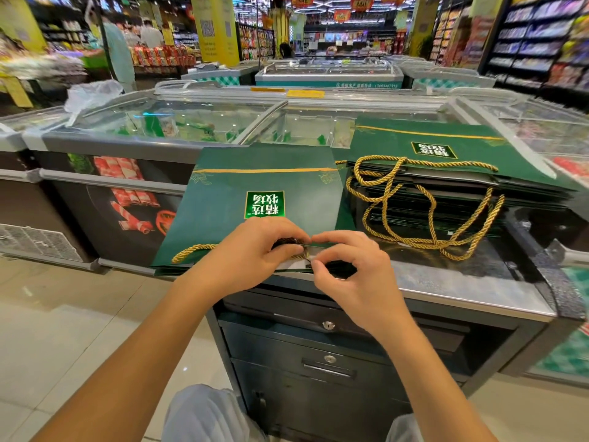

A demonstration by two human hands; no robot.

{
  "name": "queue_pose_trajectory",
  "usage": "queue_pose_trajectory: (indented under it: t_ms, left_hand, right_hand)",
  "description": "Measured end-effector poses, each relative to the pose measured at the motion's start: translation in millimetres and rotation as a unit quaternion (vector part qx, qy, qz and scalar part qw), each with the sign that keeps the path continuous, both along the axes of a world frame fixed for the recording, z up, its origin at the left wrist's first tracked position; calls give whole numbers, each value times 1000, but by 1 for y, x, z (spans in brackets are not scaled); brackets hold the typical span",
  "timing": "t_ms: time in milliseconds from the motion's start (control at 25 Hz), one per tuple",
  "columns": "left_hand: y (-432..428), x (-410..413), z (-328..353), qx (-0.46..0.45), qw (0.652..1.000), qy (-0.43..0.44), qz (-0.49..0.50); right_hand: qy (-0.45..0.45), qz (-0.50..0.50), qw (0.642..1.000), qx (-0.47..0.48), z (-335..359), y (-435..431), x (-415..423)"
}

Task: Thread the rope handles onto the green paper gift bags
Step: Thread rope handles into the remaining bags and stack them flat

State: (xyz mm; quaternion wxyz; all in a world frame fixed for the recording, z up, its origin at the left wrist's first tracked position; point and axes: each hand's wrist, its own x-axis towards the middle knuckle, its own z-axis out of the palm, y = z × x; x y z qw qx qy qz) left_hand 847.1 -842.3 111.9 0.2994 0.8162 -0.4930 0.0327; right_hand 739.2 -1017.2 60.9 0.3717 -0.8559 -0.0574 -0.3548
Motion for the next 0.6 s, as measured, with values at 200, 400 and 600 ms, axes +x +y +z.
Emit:
queue_pose_trajectory:
  t_ms: [200, 400, 600]
  left_hand:
    - [7, -1, -3, 4, 1000, 13, 2]
    - [10, -7, -9, -8, 1000, 4, -1]
    - [23, -6, 1, -39, 997, 25, 55]
  right_hand:
    - [195, 150, 969, -26, 21, -21, -23]
    - [137, 75, 987, 37, 33, -22, -10]
    - [179, 2, 975, -131, 30, -18, 37]
